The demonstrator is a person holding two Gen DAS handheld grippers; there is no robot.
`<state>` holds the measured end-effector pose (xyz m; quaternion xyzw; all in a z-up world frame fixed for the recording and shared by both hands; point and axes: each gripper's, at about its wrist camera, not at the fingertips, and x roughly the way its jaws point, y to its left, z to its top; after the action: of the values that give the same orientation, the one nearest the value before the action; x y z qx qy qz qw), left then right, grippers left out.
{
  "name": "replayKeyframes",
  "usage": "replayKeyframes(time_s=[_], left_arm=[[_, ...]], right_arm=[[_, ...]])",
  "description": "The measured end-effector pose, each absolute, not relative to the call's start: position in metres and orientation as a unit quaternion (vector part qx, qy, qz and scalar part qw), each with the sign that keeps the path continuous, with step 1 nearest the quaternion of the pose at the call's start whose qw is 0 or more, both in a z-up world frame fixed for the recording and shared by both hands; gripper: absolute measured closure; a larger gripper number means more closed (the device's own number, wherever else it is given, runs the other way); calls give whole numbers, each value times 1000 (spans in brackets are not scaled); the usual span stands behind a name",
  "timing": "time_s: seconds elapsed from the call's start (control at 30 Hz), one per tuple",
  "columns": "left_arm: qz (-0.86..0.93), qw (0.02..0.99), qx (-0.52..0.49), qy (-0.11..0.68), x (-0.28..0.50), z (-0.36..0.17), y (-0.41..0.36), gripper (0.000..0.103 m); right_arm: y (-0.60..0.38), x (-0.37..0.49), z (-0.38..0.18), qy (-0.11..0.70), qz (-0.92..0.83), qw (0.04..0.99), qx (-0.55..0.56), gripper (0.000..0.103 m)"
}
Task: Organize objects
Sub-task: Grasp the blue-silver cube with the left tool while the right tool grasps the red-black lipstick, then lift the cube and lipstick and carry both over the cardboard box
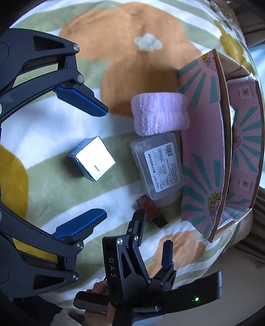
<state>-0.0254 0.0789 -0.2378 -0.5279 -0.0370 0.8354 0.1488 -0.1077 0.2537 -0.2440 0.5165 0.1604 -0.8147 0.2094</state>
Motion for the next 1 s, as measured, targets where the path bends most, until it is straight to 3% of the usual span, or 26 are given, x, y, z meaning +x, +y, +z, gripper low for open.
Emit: replayKeyframes(time_s=[0.1,0.3,0.37,0.5,0.53,1.0], left_arm=[[831,156,-533,-34,-27,-250,85,27],[828,160,-537,-30,-27,-263,90,35],[828,158,-537,-30,-27,-265,91,38],[830,147,-538,-24,-27,-270,88,55],[830,145,-538,-26,-27,-270,86,58],[836,157,-525,-33,-27,-251,73,58]], right_arm=[[252,-112,-253,160,-812,213,520,1],[251,-120,-261,162,-813,205,521,1],[251,-121,-264,163,-812,204,522,6],[252,-123,-268,159,-807,211,528,24],[251,-122,-268,161,-808,209,526,23],[257,-112,-247,151,-813,196,527,24]])
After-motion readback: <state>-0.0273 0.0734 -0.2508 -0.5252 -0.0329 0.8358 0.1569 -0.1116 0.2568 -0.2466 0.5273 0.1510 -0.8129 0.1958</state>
